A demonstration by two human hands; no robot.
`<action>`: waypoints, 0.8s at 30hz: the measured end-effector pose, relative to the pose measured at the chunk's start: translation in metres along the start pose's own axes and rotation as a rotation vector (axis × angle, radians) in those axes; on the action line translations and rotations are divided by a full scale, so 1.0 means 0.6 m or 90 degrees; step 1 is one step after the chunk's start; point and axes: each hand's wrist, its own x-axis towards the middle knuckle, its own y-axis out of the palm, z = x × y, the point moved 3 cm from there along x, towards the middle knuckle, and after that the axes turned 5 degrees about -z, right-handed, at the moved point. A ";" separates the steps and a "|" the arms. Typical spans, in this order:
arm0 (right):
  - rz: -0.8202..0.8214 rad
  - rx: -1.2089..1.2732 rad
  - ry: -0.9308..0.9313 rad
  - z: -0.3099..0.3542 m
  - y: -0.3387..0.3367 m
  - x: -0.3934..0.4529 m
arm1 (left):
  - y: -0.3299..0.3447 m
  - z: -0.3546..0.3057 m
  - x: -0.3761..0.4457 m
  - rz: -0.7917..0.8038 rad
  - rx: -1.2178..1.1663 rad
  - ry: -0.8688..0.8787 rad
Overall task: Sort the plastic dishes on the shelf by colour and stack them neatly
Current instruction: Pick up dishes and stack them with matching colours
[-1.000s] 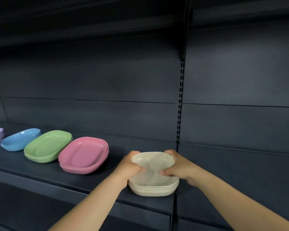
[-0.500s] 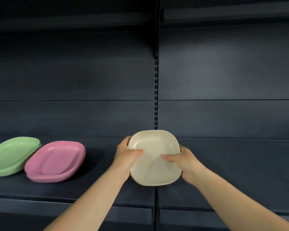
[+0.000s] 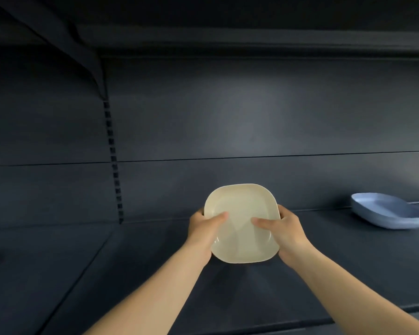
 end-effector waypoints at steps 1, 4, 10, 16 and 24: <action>-0.007 -0.012 -0.002 -0.001 -0.039 0.024 | 0.044 0.010 0.001 0.002 0.003 -0.003; -0.024 -0.039 -0.003 -0.009 -0.146 0.090 | 0.168 0.039 0.005 0.001 -0.001 -0.009; -0.041 -0.111 -0.018 -0.021 -0.289 0.197 | 0.352 0.091 0.023 -0.016 0.016 -0.041; 0.022 -0.203 -0.024 -0.029 -0.332 0.290 | 0.428 0.130 0.077 -0.010 0.060 -0.049; 0.079 -0.212 0.053 -0.054 -0.351 0.376 | 0.470 0.147 0.150 0.018 0.088 -0.050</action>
